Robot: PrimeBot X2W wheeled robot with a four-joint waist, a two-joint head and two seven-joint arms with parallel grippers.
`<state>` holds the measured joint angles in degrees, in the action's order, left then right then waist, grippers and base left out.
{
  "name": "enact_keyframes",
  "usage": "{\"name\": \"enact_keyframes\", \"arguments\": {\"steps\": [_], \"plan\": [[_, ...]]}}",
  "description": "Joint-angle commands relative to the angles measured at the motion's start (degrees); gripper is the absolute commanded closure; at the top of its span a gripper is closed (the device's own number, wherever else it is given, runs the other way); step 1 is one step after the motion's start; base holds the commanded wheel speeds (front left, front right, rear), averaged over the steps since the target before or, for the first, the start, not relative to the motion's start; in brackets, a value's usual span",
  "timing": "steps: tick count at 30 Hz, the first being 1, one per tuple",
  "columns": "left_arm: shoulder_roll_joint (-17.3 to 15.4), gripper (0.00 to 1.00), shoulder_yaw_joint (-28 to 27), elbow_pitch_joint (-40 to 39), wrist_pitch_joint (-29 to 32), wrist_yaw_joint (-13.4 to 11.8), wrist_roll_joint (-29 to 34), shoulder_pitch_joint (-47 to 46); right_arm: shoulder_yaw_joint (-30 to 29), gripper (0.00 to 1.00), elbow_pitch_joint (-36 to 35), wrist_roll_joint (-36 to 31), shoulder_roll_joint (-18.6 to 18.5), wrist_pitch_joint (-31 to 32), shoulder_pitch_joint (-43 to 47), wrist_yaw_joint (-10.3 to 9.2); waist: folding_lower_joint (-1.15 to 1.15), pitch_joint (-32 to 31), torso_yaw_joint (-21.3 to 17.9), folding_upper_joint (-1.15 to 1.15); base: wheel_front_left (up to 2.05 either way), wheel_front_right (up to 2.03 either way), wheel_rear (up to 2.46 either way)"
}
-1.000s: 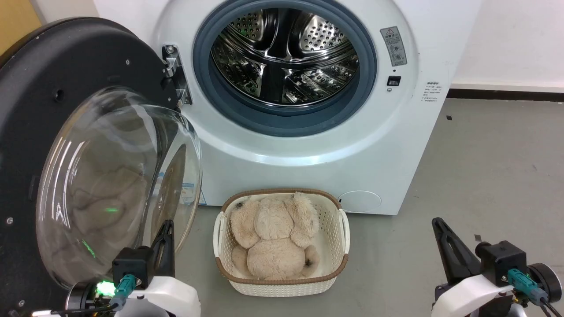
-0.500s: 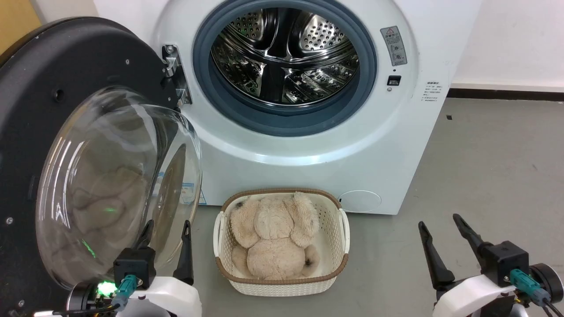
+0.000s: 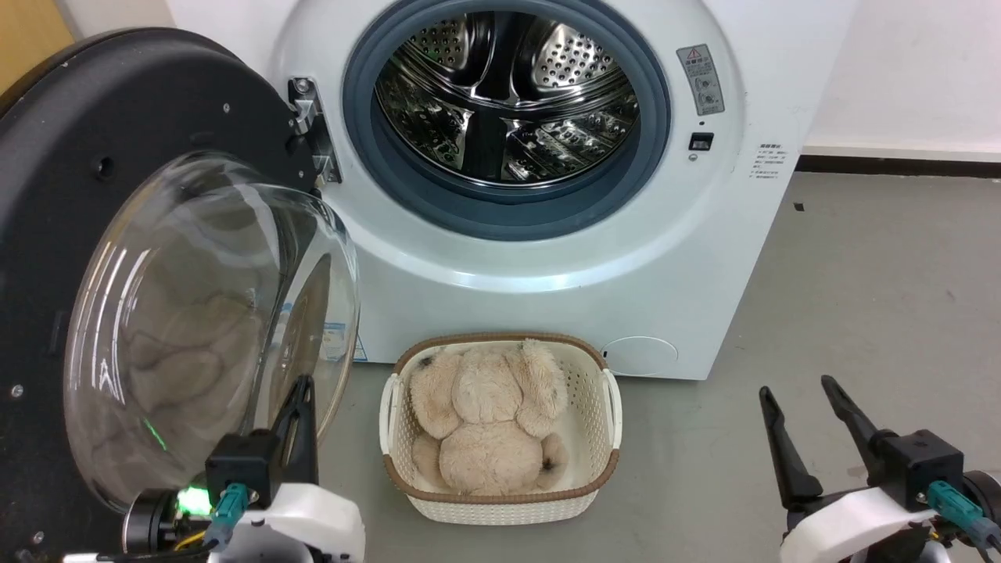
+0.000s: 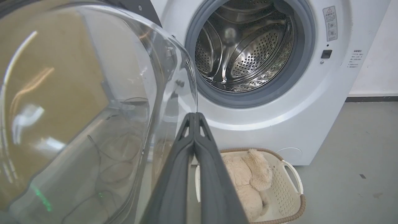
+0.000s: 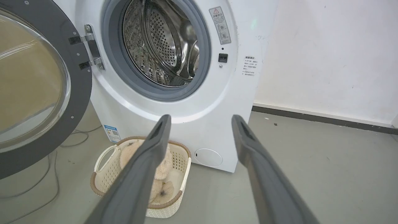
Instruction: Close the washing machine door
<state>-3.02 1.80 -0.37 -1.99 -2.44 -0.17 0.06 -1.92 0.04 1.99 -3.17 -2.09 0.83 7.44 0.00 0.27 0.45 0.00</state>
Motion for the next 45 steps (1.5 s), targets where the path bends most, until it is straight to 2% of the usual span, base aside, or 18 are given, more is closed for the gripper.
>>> {"name": "enact_keyframes", "arguments": {"steps": [1,14,23,32,38,45], "plan": [[-0.4,1.0,0.3,-0.6,-0.6,-0.6,0.1,-1.2,-0.4,0.0,0.2,0.5,0.1,-0.5,0.0,0.01,0.0,0.0,0.1,0.0,0.0,0.0,0.0],[-1.7,1.0,1.5,-4.8,-2.1,-0.7,-0.1,-6.4,-1.8,0.0,0.2,1.7,0.1,-2.0,0.2,0.01,0.0,0.4,2.5,0.0,0.0,0.0,0.0],[-1.6,1.0,0.3,-8.7,-3.1,-0.2,-1.9,-10.7,-2.8,0.0,0.0,2.2,0.1,-3.0,0.0,0.02,0.0,1.2,5.0,0.0,0.0,0.0,0.0],[-1.2,1.0,-3.6,-11.8,-4.2,2.3,-4.6,-16.3,-4.1,0.0,0.0,2.6,0.1,-4.1,-0.4,0.02,0.0,2.1,8.8,0.0,0.0,0.0,0.0],[-0.6,1.0,-7.7,-12.6,-4.9,4.8,-8.0,-19.6,-4.9,0.0,0.1,3.0,0.1,-4.8,-0.6,0.02,0.0,2.5,11.6,0.0,0.0,0.0,0.0],[-0.5,1.0,-12.3,-12.2,-5.7,6.0,-13.3,-22.2,-5.9,0.0,0.2,3.4,0.2,-5.6,-0.3,0.02,0.0,2.8,14.5,0.0,0.0,0.0,0.0]]}}
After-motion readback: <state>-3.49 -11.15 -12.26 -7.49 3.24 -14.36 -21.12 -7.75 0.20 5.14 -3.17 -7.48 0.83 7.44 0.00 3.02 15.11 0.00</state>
